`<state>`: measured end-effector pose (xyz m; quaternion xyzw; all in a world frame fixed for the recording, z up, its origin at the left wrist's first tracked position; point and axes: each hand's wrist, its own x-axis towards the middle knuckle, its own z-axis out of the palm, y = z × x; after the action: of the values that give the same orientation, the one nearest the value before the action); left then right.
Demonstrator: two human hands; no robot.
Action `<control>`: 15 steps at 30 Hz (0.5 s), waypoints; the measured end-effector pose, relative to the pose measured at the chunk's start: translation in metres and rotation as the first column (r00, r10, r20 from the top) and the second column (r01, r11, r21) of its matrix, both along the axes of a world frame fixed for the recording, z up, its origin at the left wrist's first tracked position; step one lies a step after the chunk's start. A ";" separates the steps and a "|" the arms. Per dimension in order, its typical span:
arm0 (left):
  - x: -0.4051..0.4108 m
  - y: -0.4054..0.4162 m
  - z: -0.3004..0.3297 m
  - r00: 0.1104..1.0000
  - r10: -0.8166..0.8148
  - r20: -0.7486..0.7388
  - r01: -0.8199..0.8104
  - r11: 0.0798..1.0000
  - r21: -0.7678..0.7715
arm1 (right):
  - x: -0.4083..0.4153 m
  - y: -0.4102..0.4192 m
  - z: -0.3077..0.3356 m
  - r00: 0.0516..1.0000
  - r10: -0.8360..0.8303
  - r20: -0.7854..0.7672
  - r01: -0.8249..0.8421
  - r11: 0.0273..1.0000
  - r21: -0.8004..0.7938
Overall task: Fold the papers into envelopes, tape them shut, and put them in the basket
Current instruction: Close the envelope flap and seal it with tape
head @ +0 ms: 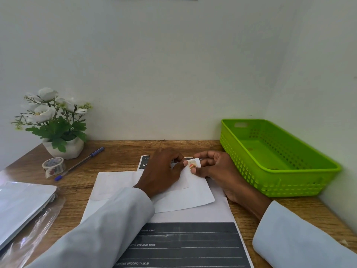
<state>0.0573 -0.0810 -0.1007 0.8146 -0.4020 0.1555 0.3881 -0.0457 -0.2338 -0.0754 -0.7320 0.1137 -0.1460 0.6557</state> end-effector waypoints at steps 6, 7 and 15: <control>-0.002 0.000 0.002 0.998 -0.058 -0.024 0.058 0.998 -0.004 | 0.002 0.002 -0.003 1.000 -0.011 0.013 0.012 0.999 -0.032; -0.002 0.000 0.002 0.997 -0.071 -0.024 0.071 0.997 -0.010 | 0.002 0.002 -0.004 1.000 -0.015 0.020 0.016 0.999 -0.034; -0.004 0.000 0.003 0.997 -0.078 -0.001 0.078 0.997 0.012 | 0.007 0.004 -0.006 0.998 -0.057 0.019 0.056 0.998 0.026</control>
<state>0.0533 -0.0814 -0.0981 0.8007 -0.4342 0.1377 0.3892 -0.0383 -0.2293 -0.0811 -0.7186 0.1300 -0.1701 0.6617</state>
